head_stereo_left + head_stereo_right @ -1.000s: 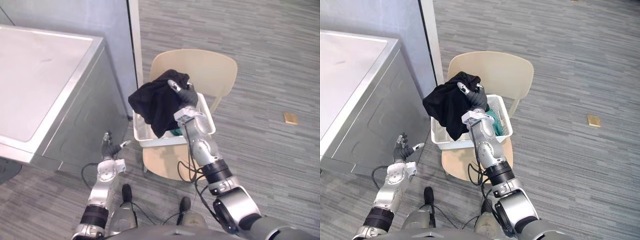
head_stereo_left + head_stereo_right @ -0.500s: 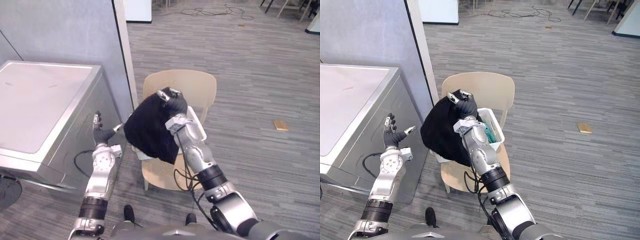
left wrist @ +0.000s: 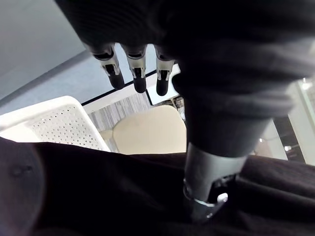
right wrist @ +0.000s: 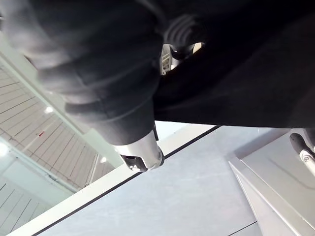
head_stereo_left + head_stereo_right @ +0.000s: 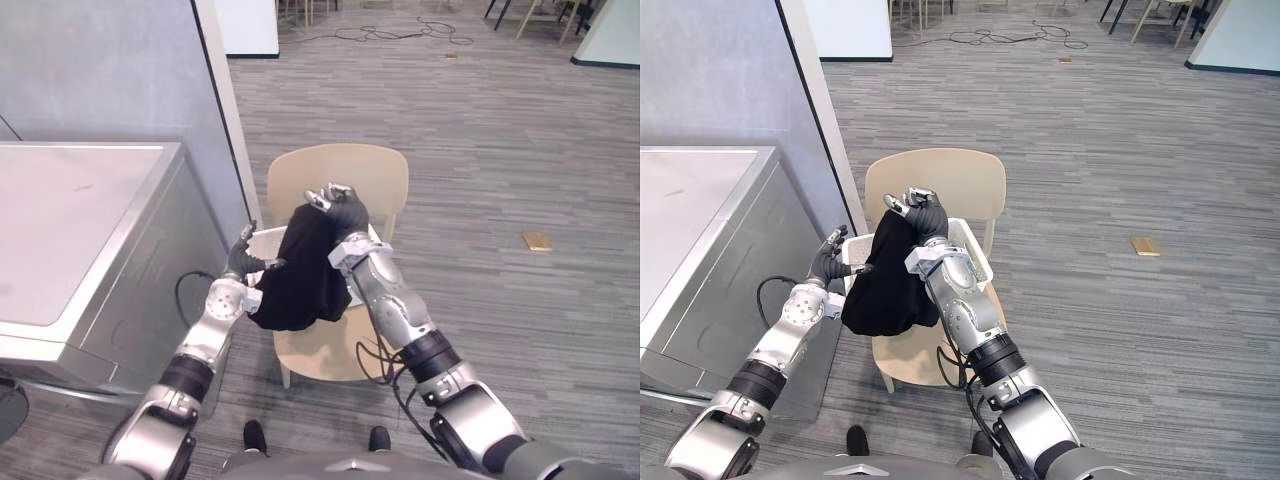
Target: Pick up the laundry basket with both hands and put the clothes into the washing machine.
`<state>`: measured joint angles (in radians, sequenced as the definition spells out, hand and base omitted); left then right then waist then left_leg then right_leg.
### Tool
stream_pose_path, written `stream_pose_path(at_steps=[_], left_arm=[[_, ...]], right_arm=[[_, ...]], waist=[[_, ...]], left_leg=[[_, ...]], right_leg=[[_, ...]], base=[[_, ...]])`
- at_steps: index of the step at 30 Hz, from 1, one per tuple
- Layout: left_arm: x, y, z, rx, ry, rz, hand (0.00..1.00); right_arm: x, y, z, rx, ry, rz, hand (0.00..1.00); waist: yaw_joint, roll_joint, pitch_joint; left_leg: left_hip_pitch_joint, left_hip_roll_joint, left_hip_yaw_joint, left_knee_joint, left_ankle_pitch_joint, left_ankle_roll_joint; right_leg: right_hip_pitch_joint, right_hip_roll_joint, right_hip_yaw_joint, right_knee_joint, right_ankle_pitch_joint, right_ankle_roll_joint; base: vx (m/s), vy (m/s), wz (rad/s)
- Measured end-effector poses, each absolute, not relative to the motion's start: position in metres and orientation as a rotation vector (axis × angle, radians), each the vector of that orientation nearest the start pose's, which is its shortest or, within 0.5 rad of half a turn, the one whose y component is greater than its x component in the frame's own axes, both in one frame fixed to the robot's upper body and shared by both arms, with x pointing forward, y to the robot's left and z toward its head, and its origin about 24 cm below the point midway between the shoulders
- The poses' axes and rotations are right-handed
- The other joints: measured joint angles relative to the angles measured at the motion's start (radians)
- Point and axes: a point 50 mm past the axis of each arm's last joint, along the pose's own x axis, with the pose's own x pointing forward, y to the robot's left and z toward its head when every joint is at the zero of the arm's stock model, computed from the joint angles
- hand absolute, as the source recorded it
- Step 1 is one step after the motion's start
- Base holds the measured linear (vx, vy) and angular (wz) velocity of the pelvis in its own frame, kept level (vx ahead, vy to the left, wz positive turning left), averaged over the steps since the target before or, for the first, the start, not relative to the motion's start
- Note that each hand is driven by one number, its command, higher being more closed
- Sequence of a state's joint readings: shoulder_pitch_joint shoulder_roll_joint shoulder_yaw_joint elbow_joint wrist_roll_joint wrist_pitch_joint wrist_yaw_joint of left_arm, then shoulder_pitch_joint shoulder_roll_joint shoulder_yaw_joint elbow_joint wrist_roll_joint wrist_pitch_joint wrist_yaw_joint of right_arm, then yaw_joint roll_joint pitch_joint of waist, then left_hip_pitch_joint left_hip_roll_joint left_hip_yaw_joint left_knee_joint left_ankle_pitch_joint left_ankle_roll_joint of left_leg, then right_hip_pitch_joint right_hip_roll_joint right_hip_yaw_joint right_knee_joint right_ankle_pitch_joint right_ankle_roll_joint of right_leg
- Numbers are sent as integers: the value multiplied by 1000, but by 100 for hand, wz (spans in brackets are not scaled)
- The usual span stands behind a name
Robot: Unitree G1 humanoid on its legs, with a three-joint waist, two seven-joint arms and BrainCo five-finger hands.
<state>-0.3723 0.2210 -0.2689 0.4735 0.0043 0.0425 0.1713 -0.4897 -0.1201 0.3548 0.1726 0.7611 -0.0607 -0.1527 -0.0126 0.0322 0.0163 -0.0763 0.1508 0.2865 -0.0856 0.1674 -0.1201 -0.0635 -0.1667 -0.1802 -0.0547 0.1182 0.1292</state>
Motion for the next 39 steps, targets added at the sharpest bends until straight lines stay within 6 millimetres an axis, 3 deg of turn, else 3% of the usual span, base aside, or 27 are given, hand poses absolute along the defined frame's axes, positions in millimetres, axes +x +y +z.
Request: stream_pose_path(at_steps=[13, 23, 31, 32, 39], left_arm=[[326, 144, 19, 495, 218, -249, 0], [338, 93, 23, 560, 208, -415, 0], [345, 63, 41, 430, 162, -406, 0], [345, 59, 42, 407, 161, -404, 100], [344, 47, 45, 277, 164, -317, 100]], right_arm=[[320, -65, 124, 524, -108, 382, 100], [317, -56, 124, 525, -99, 417, 100], [320, -46, 140, 508, -140, 466, 100], [320, -45, 141, 507, -140, 469, 100], [319, -42, 140, 510, -129, 451, 100]], waist=[[-21, 0, 0], [-37, -8, 4], [-59, -27, 17], [-64, -29, 18], [-69, -36, 23]], left_leg=[[-4, 12, 19, 0, 2, 1], [-31, 16, 54, 0, 4, 1], [-45, 21, 112, 0, 5, 1], [-44, 22, 113, 0, 5, 1], [-43, 24, 108, 0, 6, 0]], right_leg=[[-7, 15, 18, -22, 20, -1], [-54, 19, 56, -24, 38, -3], [-111, 27, 116, -24, 59, -7], [-111, 29, 116, -24, 59, -7], [-107, 30, 112, -24, 59, -8]], base=[[4, -7, -5], [-12, -6, -11], [-13, -12, -21], [-7, -20, -5], [-6, -3, 1]])
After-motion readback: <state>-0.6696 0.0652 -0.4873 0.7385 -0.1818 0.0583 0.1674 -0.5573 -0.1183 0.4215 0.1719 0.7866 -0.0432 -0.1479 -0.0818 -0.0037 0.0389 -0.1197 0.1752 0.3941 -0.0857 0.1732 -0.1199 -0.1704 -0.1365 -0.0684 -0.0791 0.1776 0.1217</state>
